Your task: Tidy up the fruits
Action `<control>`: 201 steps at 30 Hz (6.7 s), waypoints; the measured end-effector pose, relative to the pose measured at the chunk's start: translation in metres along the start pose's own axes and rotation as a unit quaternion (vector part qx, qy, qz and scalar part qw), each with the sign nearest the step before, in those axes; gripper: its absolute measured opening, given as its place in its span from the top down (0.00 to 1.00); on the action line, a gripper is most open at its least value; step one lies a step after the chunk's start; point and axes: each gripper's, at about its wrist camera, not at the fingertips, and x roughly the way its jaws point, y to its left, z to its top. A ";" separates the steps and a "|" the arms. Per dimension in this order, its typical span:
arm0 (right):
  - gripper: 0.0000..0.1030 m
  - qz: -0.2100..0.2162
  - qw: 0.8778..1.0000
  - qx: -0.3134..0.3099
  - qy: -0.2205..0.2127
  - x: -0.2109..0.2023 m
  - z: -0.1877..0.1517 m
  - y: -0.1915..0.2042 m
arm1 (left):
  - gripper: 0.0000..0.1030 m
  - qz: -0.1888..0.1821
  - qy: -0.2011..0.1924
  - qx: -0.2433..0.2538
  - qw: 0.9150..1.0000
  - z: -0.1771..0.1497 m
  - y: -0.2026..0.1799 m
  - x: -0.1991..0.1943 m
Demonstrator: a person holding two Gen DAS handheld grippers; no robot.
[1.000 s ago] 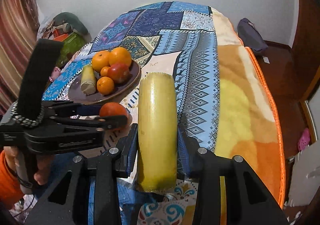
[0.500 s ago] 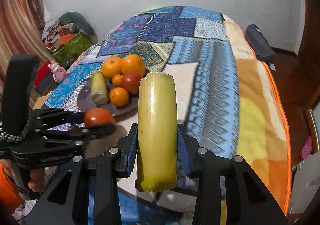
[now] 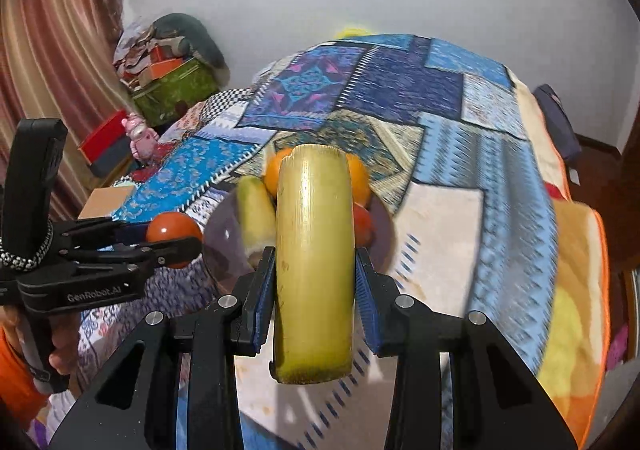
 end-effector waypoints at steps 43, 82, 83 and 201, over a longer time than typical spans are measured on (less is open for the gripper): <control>0.65 -0.006 0.999 -0.037 0.029 0.062 0.028 0.026 | 0.47 0.017 -0.008 -0.013 1.000 0.022 0.014 0.026; 0.55 0.046 0.993 -0.018 0.109 0.060 -0.053 0.084 | 0.32 0.002 -0.002 0.008 1.000 -0.075 0.041 -0.039; 0.60 0.050 0.992 -0.017 0.113 0.063 -0.054 0.084 | 0.32 0.001 -0.002 0.008 1.000 -0.074 0.041 -0.038; 0.36 -0.015 0.961 -0.029 -0.273 -0.240 -0.027 0.115 | 0.28 0.021 -0.377 0.066 0.924 -0.086 -0.069 -0.308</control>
